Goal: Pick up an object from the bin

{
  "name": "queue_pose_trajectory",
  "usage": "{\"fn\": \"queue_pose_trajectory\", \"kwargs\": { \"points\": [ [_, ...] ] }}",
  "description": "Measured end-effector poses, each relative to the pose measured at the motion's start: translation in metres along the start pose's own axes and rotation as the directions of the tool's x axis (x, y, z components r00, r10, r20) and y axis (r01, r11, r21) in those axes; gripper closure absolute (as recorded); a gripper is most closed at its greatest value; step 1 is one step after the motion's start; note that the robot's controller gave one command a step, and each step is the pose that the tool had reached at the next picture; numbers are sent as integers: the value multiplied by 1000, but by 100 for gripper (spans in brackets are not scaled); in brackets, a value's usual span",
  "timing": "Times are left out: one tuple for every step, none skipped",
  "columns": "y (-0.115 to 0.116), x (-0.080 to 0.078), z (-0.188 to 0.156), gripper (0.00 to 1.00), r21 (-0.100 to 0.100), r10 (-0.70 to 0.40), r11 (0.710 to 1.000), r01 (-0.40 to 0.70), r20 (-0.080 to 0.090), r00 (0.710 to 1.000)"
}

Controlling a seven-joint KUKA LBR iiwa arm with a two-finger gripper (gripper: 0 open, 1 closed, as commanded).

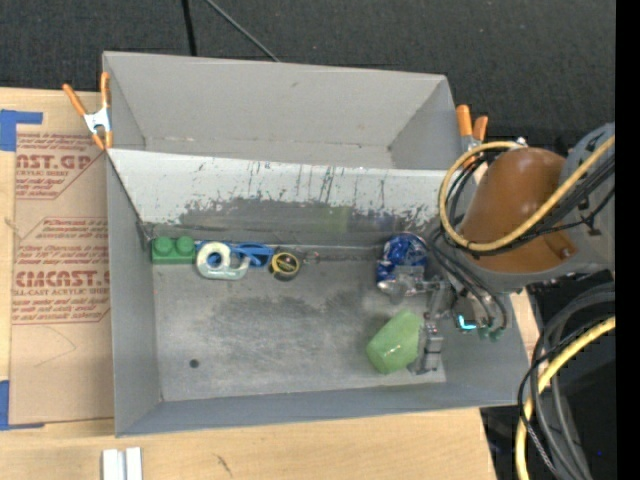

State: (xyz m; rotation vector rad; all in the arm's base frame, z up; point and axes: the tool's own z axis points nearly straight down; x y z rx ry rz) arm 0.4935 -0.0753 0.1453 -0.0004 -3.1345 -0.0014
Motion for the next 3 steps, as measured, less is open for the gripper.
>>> {"fn": "queue_pose_trajectory", "kwargs": {
  "points": [
    [-16, 0, 70, 0, 3, -367, 930, 367, 8, 930],
    [-16, 0, 69, 100, 3, -367, 930, 367, 7, 930],
    [-25, -16, -64, 100, 8, -348, 938, 348, 14, 937]
  ]
}}
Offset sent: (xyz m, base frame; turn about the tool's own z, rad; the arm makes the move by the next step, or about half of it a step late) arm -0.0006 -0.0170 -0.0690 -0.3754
